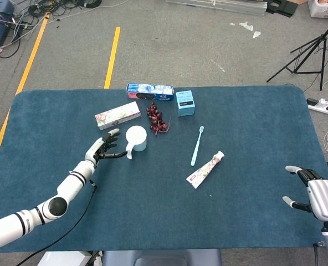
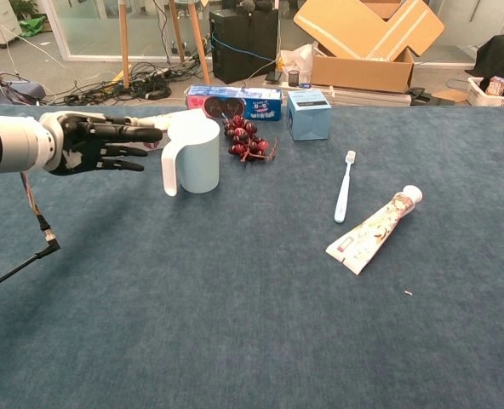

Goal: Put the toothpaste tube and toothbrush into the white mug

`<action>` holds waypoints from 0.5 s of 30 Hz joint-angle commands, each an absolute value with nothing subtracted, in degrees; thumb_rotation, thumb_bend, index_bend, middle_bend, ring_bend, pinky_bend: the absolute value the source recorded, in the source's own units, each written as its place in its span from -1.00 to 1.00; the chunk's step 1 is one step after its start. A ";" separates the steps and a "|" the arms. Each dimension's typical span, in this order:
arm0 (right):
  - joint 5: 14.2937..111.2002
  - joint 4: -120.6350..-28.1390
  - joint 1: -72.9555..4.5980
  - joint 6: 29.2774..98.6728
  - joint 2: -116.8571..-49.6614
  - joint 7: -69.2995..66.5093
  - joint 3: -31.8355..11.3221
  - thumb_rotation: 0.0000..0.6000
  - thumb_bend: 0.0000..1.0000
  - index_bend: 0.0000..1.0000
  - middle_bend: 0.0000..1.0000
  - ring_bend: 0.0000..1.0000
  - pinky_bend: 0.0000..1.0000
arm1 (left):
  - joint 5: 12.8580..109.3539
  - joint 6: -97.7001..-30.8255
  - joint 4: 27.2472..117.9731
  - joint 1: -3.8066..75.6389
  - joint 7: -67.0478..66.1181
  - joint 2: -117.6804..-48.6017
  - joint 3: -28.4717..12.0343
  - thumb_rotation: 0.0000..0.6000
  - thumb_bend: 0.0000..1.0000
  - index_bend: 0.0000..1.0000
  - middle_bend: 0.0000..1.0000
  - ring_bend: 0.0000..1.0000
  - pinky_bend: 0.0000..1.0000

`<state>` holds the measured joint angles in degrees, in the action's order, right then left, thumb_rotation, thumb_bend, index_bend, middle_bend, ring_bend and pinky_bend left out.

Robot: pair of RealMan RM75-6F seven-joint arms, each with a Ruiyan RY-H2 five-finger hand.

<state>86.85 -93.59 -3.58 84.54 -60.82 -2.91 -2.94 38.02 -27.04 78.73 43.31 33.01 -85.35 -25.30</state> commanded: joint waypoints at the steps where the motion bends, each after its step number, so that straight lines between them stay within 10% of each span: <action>1: 86.83 -93.58 -3.61 84.46 -60.82 -2.90 -2.91 1.00 -1.00 -0.37 -0.19 -0.30 0.21 | 37.77 -26.58 78.52 43.61 32.92 -85.50 -25.22 1.00 -0.98 -0.89 -0.83 -0.85 -0.79; 15: 86.90 -93.64 -3.75 84.17 -60.77 -2.88 -2.80 1.00 -1.00 -0.37 -0.19 -0.30 0.21 | 36.89 -25.25 76.77 45.08 32.69 -87.33 -24.97 1.00 -0.97 -0.89 -0.83 -0.85 -0.80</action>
